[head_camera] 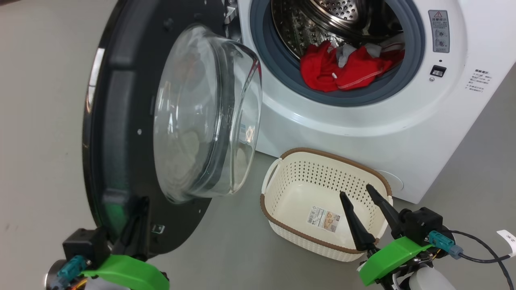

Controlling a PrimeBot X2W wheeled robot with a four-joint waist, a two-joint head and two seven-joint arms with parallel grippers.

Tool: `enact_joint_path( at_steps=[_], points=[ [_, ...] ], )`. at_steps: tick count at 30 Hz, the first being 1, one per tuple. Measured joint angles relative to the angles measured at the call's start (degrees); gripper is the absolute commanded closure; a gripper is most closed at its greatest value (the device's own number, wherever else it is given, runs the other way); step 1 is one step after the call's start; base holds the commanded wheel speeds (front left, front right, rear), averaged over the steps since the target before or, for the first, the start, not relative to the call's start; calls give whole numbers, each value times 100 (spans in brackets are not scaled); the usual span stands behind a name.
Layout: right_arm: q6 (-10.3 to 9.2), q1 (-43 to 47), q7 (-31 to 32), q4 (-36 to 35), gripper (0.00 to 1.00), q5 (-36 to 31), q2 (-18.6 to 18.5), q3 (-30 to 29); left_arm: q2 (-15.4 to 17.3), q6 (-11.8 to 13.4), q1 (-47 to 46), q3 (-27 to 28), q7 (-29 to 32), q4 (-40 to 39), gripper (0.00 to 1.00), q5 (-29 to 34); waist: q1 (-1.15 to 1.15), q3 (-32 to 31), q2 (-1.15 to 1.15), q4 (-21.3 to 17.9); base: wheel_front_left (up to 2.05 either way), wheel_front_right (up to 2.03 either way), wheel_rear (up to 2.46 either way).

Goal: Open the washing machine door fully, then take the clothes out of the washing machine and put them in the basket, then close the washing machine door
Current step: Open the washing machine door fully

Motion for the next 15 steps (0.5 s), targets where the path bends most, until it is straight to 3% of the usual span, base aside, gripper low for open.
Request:
enact_joint_path(
  at_steps=[15],
  points=[
    [0,-160,0,164,0,-192,-3,116,104,358,-125,578,-249,247,100,-104,0,222,0,14,0,0,0]
  ],
)
